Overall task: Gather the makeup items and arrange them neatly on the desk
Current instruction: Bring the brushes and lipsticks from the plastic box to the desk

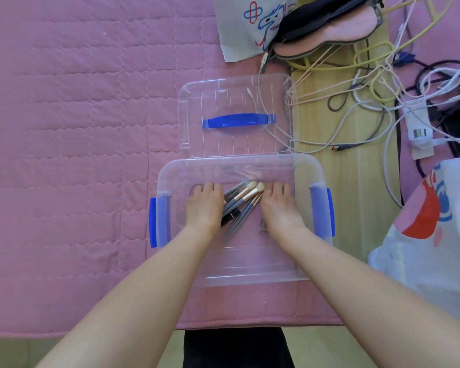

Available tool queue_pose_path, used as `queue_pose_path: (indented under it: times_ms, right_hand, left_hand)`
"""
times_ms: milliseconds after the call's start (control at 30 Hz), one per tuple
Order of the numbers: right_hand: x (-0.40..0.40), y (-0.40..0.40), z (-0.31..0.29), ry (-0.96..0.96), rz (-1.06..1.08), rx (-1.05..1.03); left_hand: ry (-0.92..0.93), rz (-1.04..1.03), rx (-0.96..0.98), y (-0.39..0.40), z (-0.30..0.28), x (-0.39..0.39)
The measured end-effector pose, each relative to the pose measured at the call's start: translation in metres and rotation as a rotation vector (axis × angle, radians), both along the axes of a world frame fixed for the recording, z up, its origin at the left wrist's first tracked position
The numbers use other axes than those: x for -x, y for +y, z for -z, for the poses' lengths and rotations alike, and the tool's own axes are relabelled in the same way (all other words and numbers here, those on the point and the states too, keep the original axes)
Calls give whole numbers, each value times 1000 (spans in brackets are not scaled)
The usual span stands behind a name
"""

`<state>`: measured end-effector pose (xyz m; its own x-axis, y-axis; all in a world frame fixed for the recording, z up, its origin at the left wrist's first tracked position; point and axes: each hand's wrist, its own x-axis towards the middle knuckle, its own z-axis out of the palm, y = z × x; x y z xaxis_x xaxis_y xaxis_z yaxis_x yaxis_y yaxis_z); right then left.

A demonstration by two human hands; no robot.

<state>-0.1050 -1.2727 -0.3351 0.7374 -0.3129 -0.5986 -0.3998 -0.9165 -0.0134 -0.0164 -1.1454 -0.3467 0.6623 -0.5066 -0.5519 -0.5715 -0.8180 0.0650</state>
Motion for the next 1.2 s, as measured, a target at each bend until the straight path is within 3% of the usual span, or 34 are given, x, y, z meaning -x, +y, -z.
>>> queue_pose_path:
  times_ms: [300,467,700,1033,1200]
  right_hand:
    - [4,2,-14,53,82,-157]
    - [19,8,-10,99,13,-117]
    - [24,12,-8,117,-99,-65]
    - [22,11,0,152,-143,-84]
    - [21,10,-1,120,-79,-132]
  left_hand:
    - [234,-502,233,16,-6,5]
    - [314,-480,229,21,-12,13]
    - [258,-495,178,21,-9,13]
    - [195,-578,188,16,-1,11]
    - [219,-516,131,17,4,8]
